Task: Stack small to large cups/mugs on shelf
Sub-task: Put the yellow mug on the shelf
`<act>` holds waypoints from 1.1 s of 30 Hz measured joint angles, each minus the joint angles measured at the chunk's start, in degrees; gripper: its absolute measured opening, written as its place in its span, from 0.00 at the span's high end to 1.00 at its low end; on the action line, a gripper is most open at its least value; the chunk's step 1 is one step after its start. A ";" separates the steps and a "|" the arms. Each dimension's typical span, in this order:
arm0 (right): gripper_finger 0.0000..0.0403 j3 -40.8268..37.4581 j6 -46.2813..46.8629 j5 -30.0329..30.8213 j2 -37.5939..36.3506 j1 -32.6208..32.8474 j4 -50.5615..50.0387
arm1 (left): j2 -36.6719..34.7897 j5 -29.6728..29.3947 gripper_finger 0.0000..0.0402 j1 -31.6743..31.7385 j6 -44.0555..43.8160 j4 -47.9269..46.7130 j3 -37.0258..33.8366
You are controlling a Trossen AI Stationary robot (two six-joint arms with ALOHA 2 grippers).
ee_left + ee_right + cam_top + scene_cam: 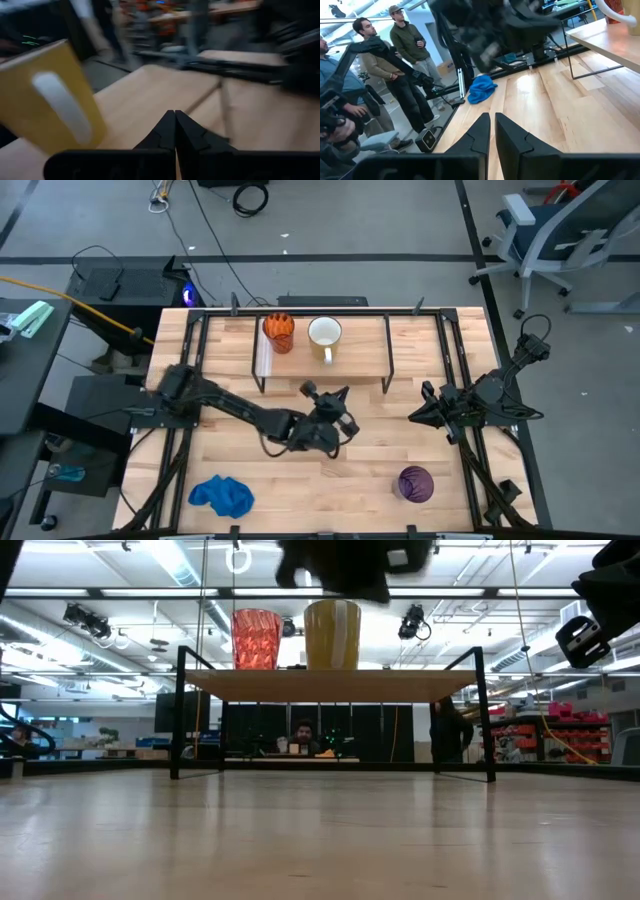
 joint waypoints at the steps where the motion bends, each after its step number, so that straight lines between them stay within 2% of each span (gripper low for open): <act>1: 0.92 0.00 -0.04 0.00 0.00 -0.01 0.01 | 1.48 -2.80 0.99 0.03 1.35 1.86 -0.07; 4: 0.92 0.00 -0.14 0.00 0.00 -0.01 0.02 | 4.38 -10.03 0.98 0.04 6.08 8.92 -0.11; 9: 0.92 0.00 -0.59 0.00 -0.01 -0.01 0.04 | 6.30 -4.83 0.99 1.53 4.70 11.16 -0.08; 18: 0.92 0.00 -1.18 0.00 -0.01 -0.01 -0.06 | 6.79 -4.42 0.99 3.54 4.08 12.38 -0.08; 21: 0.92 0.00 -1.29 0.00 -0.02 -0.01 -0.07 | 6.79 -5.39 0.98 3.49 4.74 13.21 -0.08; 26: 0.92 0.00 -1.58 0.00 -0.02 0.01 -0.08 | 6.79 -10.31 0.99 3.02 7.93 14.70 -0.06; 33: 0.92 0.00 -1.52 0.00 -0.02 -0.01 -0.09 | 6.79 -12.55 0.99 3.50 8.56 14.89 -0.06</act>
